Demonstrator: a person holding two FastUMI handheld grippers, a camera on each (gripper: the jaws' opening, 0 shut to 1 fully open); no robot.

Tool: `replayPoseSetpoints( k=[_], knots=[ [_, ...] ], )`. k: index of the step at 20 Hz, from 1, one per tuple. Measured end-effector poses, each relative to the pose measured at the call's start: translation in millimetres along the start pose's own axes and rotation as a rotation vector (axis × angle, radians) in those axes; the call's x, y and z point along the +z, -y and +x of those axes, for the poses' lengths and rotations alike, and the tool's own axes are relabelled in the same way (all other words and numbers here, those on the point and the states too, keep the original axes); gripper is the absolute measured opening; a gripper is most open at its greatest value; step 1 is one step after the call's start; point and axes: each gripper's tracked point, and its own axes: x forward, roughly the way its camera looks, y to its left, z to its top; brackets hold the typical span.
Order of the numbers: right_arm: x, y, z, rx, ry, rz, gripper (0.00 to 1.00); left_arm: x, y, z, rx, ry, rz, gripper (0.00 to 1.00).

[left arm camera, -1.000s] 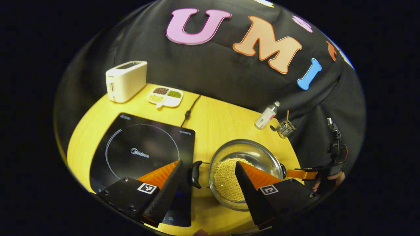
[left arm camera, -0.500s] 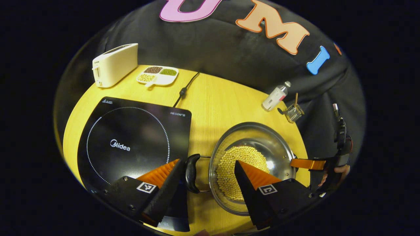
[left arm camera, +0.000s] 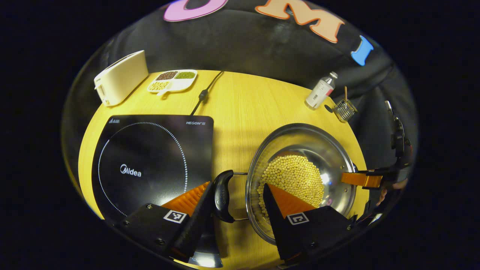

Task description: First push the handle of the pot to place it horizontally, then grasp the pot with both hands and set it on the induction cooktop.

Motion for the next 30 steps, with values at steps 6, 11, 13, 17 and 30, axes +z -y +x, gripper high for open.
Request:
replayPoseSetpoints(
  k=[6, 11, 13, 17, 30],
  knots=[
    [-2.3, 5.8, 4.5, 0.01, -0.016, -0.003, 0.67, -7.5, 8.1, 23.3, 0.022, -0.04, -0.004, 0.89],
    [-3.4, 6.6, 6.3, 0.03, -0.011, -0.003, 0.61, -9.5, 3.9, 31.9, 0.039, -0.063, 0.015, 0.68],
    [-2.3, 6.3, 2.1, 0.03, -0.003, -0.011, 0.55, -13.5, 3.6, 28.3, 0.027, -0.09, -0.009, 0.64],
    [-2.5, 3.4, -11.4, 0.045, 0.016, -0.021, 0.46, -13.5, 3.9, 15.2, 0.039, -0.086, -0.023, 0.63],
    [-7.0, -32.3, -68.5, 0.176, 0.063, -0.002, 0.46, -4.4, -14.5, -70.9, 0.113, 0.005, 0.022, 0.6]
  ],
)
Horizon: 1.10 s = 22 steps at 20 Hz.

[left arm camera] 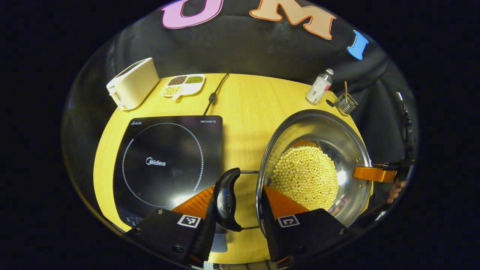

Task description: First push the handle of the pot to place it horizontally, then grasp the pot with both hands and set it on the induction cooktop.

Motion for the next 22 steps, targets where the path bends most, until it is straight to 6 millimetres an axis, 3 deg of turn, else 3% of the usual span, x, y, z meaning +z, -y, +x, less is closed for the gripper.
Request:
replayPoseSetpoints(
  k=[1, 6, 8, 9, 10, 13, 14, 15, 21, 22],
  knots=[
    [-1.5, -7.6, -1.1, 0.012, 0.0, -0.004, 0.51, 1.1, -6.4, -6.0, 0.012, 0.004, 0.004, 0.6],
    [-7.3, -51.8, -2.0, 0.04, 0.007, -0.006, 0.51, 1.6, -48.0, -24.3, 0.036, 0.007, 0.003, 0.59],
    [-10.7, -68.8, -2.3, 0.025, 0.012, 0.0, 0.51, 2.6, -64.0, -23.0, 0.017, 0.008, 0.001, 0.59],
    [-13.4, -77.3, -1.4, 0.016, 0.012, 0.007, 0.46, 3.2, -72.8, -22.0, 0.008, 0.004, 0.004, 0.6],
    [-15.1, -87.2, -0.2, 0.006, 0.01, 0.019, 0.51, 4.0, -83.2, -22.5, 0.0, 0.004, 0.012, 0.59],
    [-25.0, -122.9, 2.9, -0.023, 0.007, 0.043, 0.51, 7.4, -116.3, -17.2, -0.034, -0.003, 0.033, 0.59],
    [-28.0, -132.5, 5.0, -0.032, 0.006, 0.053, 0.46, 6.1, -128.2, -15.9, -0.046, -0.015, 0.034, 0.59],
    [-33.5, -142.4, 7.8, -0.044, 0.002, 0.065, 0.51, 6.4, -139.6, -12.8, -0.058, -0.023, 0.041, 0.59],
    [-47.0, -192.8, 26.4, -0.079, -0.038, 0.1, 0.51, 9.4, -189.6, 2.4, -0.094, -0.038, 0.06, 0.6],
    [-46.6, -198.6, 29.7, -0.086, -0.045, 0.094, 0.46, 6.9, -196.7, 4.3, -0.096, -0.045, 0.055, 0.6]
  ],
)
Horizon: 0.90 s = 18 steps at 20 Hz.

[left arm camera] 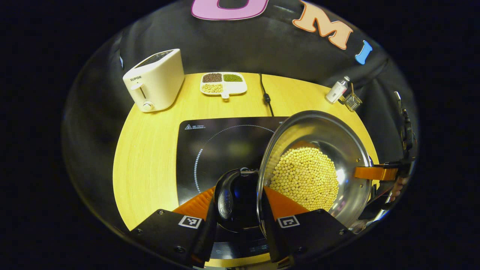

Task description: First push the handle of the pot to place it horizontally, then grasp the pot with both hands and set it on the induction cooktop.

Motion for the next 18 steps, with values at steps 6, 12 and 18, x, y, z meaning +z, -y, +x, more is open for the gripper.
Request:
replayPoseSetpoints(
  k=[6, 12, 18],
  knots=[
    [8.6, -36.4, 8.3, -0.011, 0.001, -0.029, 0.46, 14.1, -35.2, 1.9, 0.0, 0.055, 0.006, 0.59],
    [14.3, -68.7, 16.8, -0.014, 0.004, -0.031, 0.46, 31.3, -67.7, 3.6, 0.012, 0.115, 0.041, 0.59],
    [20.4, -90.9, 23.0, -0.022, 0.017, -0.036, 0.51, 43.6, -90.1, 6.7, 0.02, 0.158, 0.075, 0.6]
  ],
)
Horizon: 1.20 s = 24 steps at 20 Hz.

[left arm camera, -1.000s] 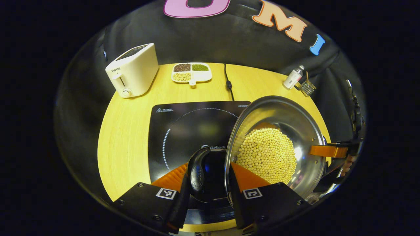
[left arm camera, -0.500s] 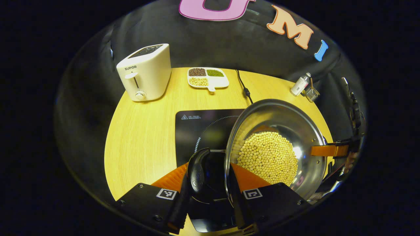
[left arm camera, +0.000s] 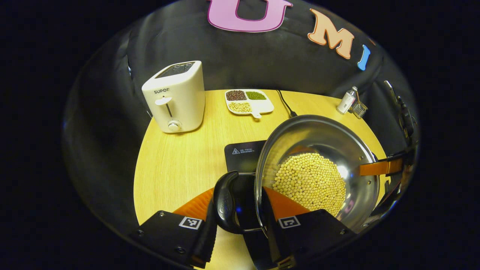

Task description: First push the handle of the pot to place it horizontally, then grasp the pot with both hands and set it on the induction cooktop.

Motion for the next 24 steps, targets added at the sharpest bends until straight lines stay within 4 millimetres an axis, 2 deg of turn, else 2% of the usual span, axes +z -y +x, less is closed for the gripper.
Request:
replayPoseSetpoints(
  k=[1, 6, 7, 8, 9, 10, 11, 12, 15, 16, 17, 19, 20, 21, 22, 24],
  knots=[
    [-0.4, -0.7, -0.1, 0.0, 0.002, -0.001, 0.46, -0.6, -0.2, -0.5, -0.001, 0.0, 0.001, 0.59],
    [0.3, -0.2, 1.6, 0.008, 0.012, 0.009, 0.47, -7.3, -2.7, 1.8, 0.055, -0.05, 0.015, 0.65],
    [0.6, 0.3, 1.0, 0.011, 0.018, 0.006, 0.49, -6.8, -3.6, 2.9, 0.076, -0.051, 0.025, 0.7],
    [1.9, 1.6, 0.7, 0.021, 0.022, 0.009, 0.51, -9.4, -3.4, 3.0, 0.092, -0.056, 0.035, 0.71],
    [0.8, 0.2, 0.6, 0.036, 0.023, 0.024, 0.65, -15.6, -2.2, 1.2, 0.102, -0.083, 0.045, 0.77],
    [0.0, -3.4, -1.7, 0.067, 0.015, 0.06, 0.58, -21.0, -0.6, -0.4, 0.11, -0.101, 0.043, 0.78],
    [-2.3, -7.0, -1.6, 0.097, 0.01, 0.105, 0.57, -21.1, 0.8, -2.8, 0.115, -0.1, 0.033, 0.85],
    [-1.3, -8.2, -3.2, 0.125, 0.01, 0.142, 0.66, -20.2, 2.9, -5.4, 0.118, -0.088, 0.014, 0.83],
    [5.2, -7.1, -12.1, 0.186, 0.041, 0.189, 0.87, -18.5, 6.2, -15.2, 0.128, -0.058, -0.021, 0.84],
    [8.5, -6.1, -15.3, 0.201, 0.056, 0.189, 0.99, -20.3, 7.6, -19.9, 0.131, -0.056, -0.034, 0.84],
    [12.4, -6.3, -18.7, 0.219, 0.076, 0.192, 1.0, -18.9, 8.8, -24.3, 0.134, -0.043, -0.042, 0.89],
    [19.8, -5.5, -29.4, 0.254, 0.104, 0.212, 0.94, -10.2, 10.3, -36.6, 0.153, 0.0, -0.04, 0.89],
    [23.4, -4.0, -34.3, 0.265, 0.113, 0.221, 0.94, -4.3, 10.5, -40.8, 0.167, 0.023, -0.027, 0.84],
    [26.8, -0.5, -39.6, 0.273, 0.129, 0.23, 1.0, 1.3, 11.5, -45.8, 0.185, 0.039, -0.006, 0.85],
    [31.1, 5.7, -45.1, 0.275, 0.146, 0.24, 0.94, 6.7, 13.0, -51.8, 0.198, 0.056, 0.021, 0.86],
    [39.4, 15.0, -57.8, 0.297, 0.181, 0.265, 0.94, 19.7, 21.5, -63.4, 0.225, 0.088, 0.071, 0.86]
  ],
)
